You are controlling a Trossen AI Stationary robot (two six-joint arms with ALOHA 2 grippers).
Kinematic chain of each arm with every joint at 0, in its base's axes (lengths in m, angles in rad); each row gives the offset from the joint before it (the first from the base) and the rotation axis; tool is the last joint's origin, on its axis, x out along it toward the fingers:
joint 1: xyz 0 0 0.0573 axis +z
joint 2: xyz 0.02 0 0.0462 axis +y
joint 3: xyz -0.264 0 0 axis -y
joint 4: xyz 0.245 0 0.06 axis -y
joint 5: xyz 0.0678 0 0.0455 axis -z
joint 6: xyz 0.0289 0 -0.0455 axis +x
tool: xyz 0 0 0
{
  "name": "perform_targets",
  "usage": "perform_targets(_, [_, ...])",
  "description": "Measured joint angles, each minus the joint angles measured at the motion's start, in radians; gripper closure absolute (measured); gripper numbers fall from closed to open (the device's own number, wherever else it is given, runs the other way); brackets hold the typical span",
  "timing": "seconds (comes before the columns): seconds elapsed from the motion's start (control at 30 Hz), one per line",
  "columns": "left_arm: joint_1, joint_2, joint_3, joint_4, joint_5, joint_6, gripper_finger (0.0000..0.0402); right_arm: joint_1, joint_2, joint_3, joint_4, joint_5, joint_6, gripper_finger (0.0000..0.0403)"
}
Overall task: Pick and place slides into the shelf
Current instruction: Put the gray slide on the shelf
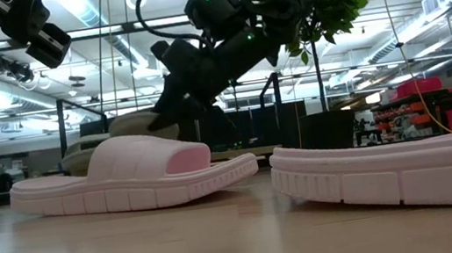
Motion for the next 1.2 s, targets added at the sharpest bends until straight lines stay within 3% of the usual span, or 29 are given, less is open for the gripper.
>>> perform_targets(0.37, [0.000, 0.000, 0.000, 0.000, 0.001, -0.001, 0.0203, -0.037, 0.000, 0.000, -0.003, 0.049, -0.024, 0.0378])
perform_targets(0.83, [0.000, 0.000, 0.000, 0.000, 0.000, 0.010, 0.0202, -0.061, 0.000, 0.000, -0.005, -0.067, -0.022, 0.0378])
perform_targets(1.2, [0.000, 0.000, 0.000, 0.000, 0.000, 0.010, 0.0198, -0.096, 0.000, 0.000, -0.005, -0.068, 0.011, 0.0378])
